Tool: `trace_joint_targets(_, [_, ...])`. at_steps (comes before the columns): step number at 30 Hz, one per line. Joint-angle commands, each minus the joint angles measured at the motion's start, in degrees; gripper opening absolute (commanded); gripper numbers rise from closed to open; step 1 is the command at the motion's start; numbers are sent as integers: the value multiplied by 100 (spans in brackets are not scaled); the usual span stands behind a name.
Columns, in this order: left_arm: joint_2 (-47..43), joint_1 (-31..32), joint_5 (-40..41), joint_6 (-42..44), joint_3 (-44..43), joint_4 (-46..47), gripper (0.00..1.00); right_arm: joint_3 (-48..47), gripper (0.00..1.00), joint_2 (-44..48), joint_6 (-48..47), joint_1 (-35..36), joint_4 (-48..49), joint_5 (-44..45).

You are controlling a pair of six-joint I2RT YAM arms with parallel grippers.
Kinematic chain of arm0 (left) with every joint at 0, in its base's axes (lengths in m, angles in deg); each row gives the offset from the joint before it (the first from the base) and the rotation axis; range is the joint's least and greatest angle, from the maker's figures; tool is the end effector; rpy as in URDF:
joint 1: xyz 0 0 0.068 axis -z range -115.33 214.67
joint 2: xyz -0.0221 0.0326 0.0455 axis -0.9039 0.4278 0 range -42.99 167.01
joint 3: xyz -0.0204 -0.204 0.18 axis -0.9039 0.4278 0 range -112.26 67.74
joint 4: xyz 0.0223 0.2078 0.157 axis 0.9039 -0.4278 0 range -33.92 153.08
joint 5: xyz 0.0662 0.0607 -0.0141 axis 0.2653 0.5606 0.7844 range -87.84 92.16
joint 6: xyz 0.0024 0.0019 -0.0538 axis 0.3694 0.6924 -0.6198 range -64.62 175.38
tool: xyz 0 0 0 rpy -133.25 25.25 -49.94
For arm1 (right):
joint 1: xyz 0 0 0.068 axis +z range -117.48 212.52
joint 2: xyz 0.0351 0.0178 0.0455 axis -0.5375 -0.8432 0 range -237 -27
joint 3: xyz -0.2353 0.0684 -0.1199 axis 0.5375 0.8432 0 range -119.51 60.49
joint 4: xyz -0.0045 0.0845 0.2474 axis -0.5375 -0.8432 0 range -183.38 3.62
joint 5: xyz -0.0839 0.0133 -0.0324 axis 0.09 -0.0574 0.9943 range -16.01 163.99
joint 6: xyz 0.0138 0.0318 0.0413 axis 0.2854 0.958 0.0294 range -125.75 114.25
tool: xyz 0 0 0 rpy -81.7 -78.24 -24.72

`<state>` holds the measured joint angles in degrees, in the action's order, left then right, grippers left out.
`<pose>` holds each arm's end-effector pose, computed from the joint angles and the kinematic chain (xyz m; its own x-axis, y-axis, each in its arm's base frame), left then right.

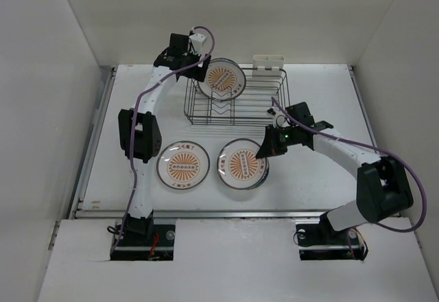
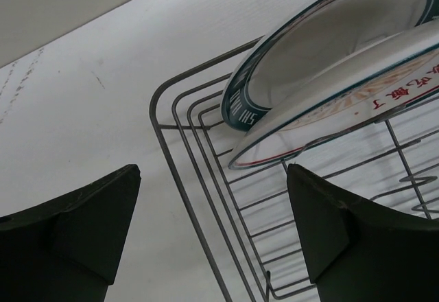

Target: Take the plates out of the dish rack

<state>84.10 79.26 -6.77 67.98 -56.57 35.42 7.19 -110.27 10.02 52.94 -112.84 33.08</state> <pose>0.5027 -0.1366 0.3168 -0.3959 0.3258 -0.8586 0.4763 0.8722 0.1114 0.2609 0.1221 0.2212 -0.9153 -0.1217 -0.3839 -0.3682 0.6390 0.6754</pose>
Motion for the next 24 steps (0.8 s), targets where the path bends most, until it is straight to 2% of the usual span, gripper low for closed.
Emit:
trace_joint_targets(1, [-9,35,-127,67,-375,375,86,153,0,-242,234,-56,668,100])
trace_joint_targets(10, [97,141,-127,67,-375,490,86,92,0,-770,111,-442,835,162])
trace_joint_targets(13, [97,193,-65,119,-375,490,86,92,13,-823,58,-496,765,215])
trace_joint_targets(14, [97,193,-65,120,-375,490,86,92,21,-823,-12,-496,600,215])
trace_joint_targets(15, [97,193,-65,120,-375,490,86,92,36,-823,-13,-496,537,319])
trace_joint_targets(17, [97,193,-65,173,-375,490,86,92,48,-823,-144,-496,292,478])
trace_joint_targets(18, [97,193,-13,225,-375,490,86,13,58,-823,-144,-496,186,565])
trace_joint_targets(24, [97,246,111,410,-375,490,86,-470,66,-622,-206,-496,-727,1145])
